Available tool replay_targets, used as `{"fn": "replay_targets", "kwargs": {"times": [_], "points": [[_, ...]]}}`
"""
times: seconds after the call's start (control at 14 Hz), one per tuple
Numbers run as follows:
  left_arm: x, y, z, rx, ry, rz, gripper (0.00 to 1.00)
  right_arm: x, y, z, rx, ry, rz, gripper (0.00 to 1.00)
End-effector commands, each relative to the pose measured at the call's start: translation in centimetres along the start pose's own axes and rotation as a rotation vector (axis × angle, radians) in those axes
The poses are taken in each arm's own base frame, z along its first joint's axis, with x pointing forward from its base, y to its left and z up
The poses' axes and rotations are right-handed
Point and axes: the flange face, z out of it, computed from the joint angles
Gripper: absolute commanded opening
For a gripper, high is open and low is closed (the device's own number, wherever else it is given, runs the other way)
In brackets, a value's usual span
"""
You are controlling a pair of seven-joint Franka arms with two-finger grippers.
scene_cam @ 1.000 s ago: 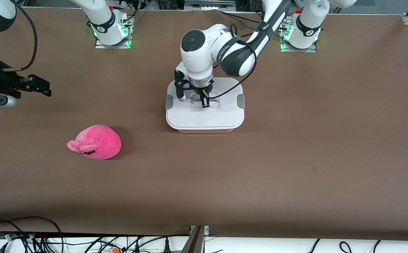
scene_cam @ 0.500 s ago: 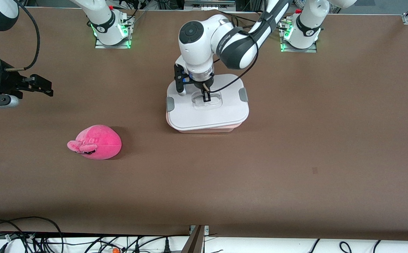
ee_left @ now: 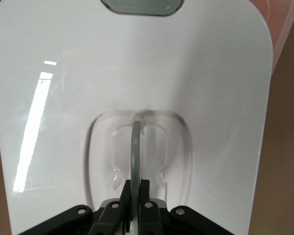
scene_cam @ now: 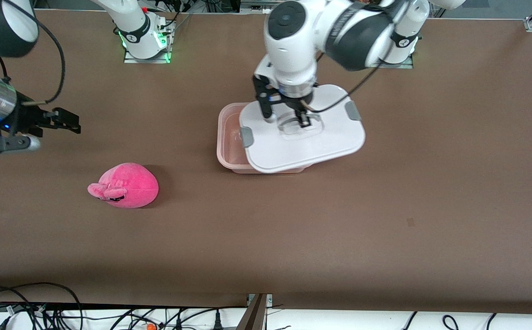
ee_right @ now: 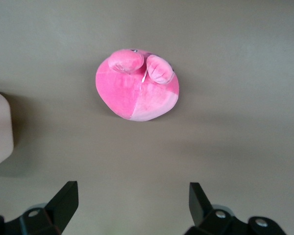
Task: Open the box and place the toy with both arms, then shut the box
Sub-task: 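Lift the lid off with the left gripper while the right gripper reaches the toy, then grasp the pink plush toy with the right gripper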
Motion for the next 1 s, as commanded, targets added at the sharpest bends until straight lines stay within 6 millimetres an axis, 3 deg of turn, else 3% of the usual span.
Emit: {"fn": "replay_targets", "kwargs": {"times": [0.0,0.14,0.29,0.43,0.57,0.71,0.93], "points": [[-6.9,-4.9,-1.8,-0.063,0.012,0.035,0.0,2.9,0.5,4.7,0.002,-0.063,-0.002,1.0],[-12.1,-9.3,-2.5,-0.08,0.017,0.075,0.0,4.2,-0.2,5.5,0.007,-0.008,-0.052,1.0],[-17.3,-13.2,-3.2,-0.097,0.019,0.117,0.0,5.5,-0.5,9.0,0.005,-0.024,-0.053,1.0],[-23.4,-17.0,-2.2,-0.116,0.031,0.146,0.0,5.8,-0.5,12.4,0.044,-0.014,-0.028,1.0],[-28.5,-19.6,-1.2,-0.137,0.056,0.149,0.0,6.3,-0.3,15.6,0.038,0.009,-0.001,1.0],[-31.6,-20.9,-0.4,-0.146,0.058,0.13,0.0,7.1,-0.4,17.7,0.031,0.007,0.006,1.0],[-34.5,-22.2,1.4,-0.169,0.047,0.131,0.0,7.9,-0.3,19.9,0.019,0.01,0.007,0.99]]}}
